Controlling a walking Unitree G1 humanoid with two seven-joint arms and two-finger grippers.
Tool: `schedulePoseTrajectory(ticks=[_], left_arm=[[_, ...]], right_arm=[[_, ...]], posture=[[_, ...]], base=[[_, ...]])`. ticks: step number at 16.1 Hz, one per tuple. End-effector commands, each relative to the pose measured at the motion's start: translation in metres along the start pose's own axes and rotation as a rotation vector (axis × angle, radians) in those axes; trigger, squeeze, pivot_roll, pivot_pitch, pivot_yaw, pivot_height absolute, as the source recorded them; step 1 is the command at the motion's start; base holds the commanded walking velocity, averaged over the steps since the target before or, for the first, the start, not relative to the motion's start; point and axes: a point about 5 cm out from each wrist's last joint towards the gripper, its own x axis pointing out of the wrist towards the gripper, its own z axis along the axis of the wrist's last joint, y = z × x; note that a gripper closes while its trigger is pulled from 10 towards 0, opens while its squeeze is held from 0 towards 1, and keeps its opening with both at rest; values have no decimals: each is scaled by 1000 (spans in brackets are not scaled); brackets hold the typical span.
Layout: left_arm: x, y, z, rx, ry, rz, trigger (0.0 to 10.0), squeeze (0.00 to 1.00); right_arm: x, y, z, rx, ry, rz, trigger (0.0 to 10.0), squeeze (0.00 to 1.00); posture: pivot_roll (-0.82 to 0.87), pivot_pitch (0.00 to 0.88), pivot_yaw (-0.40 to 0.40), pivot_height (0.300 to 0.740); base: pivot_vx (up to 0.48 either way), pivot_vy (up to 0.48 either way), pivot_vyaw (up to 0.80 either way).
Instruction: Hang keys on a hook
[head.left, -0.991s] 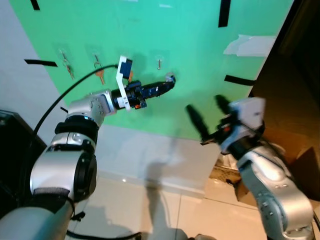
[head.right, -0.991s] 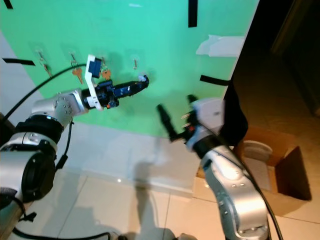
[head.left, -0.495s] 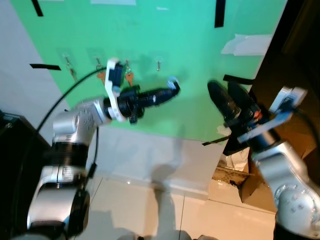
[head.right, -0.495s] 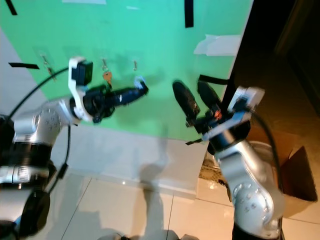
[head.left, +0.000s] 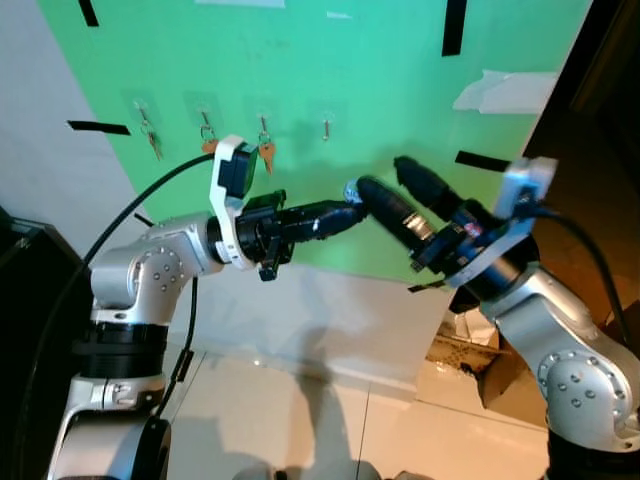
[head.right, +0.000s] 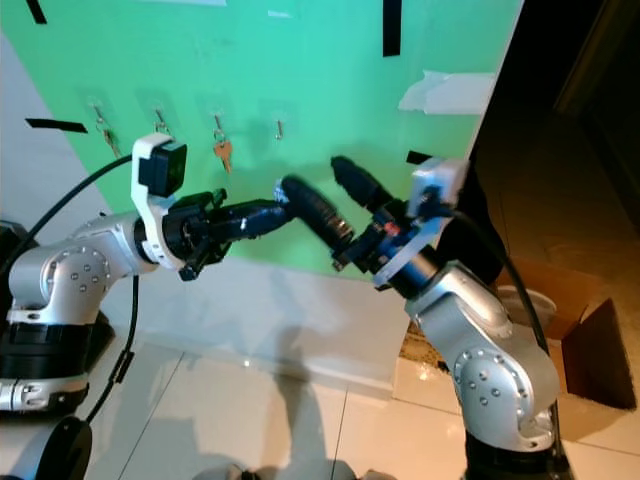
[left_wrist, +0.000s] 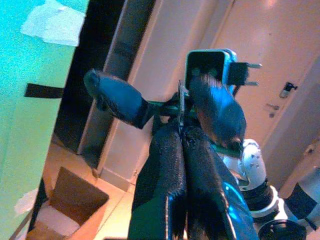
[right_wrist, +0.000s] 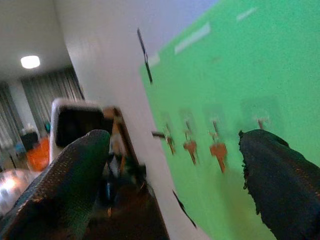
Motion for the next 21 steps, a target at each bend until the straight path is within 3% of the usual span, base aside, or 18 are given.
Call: schedulePoseTrajectory(ticks=[1,3,7,8,9,11,15,17,18,19,20,21], left_arm=[[-3,-2,6,18,-1,13,10000,0],[-5,-3,7,18,3,16,10000,0],[-3,-5,7,18,8,14,10000,0],[-3,-6,7,17,12,10,10000,0],[-4,-6,6,15,15,10,10000,0],[-5,-7,6,13,17,12,10000,0],[-7,-6,8,21,14,27,10000,0],[-8,-6,8,23,16,31,10000,0],[-8,-6,7,22,17,33,10000,0],[-9,-6,7,22,18,35,10000,0],[-9,-6,7,21,18,39,10000,0],[-9,-5,8,21,18,42,10000,0]], right_arm=[[3,2,0,-35,25,20,10000,0],[3,2,-3,-74,52,18,10000,0],[0,-15,-4,-128,71,-125,9647,0],[-1,-20,-2,-128,58,-159,4549,0],[-1,-23,-1,-128,49,-177,2667,0],[-1,-25,-1,-136,47,-195,0,0],[-3,-30,-6,-177,101,-208,0,0],[-5,-39,-5,-202,102,-283,0,0],[-5,-43,-3,-209,88,-310,1098,0],[-5,-44,-2,-213,78,-315,3843,0],[-6,-44,0,-218,72,-319,10000,0],[-6,-45,0,-225,72,-324,10000,0]], posture=[[-135,0,61,740],[-138,0,65,740],[-140,0,70,740],[-138,0,69,740],[-137,0,69,740],[-135,0,65,740],[-132,0,62,740],[-130,0,60,740],[-130,0,61,740],[-131,0,62,740],[-133,0,65,740],[-135,0,67,740]], base=[[0,0,0],[0,0,0],[0,0,0],[0,0,0],[0,0,0],[0,0,0],[0,0,0],[0,0,0],[0,0,0],[0,0,0],[0,0,0],[0,0,0]])
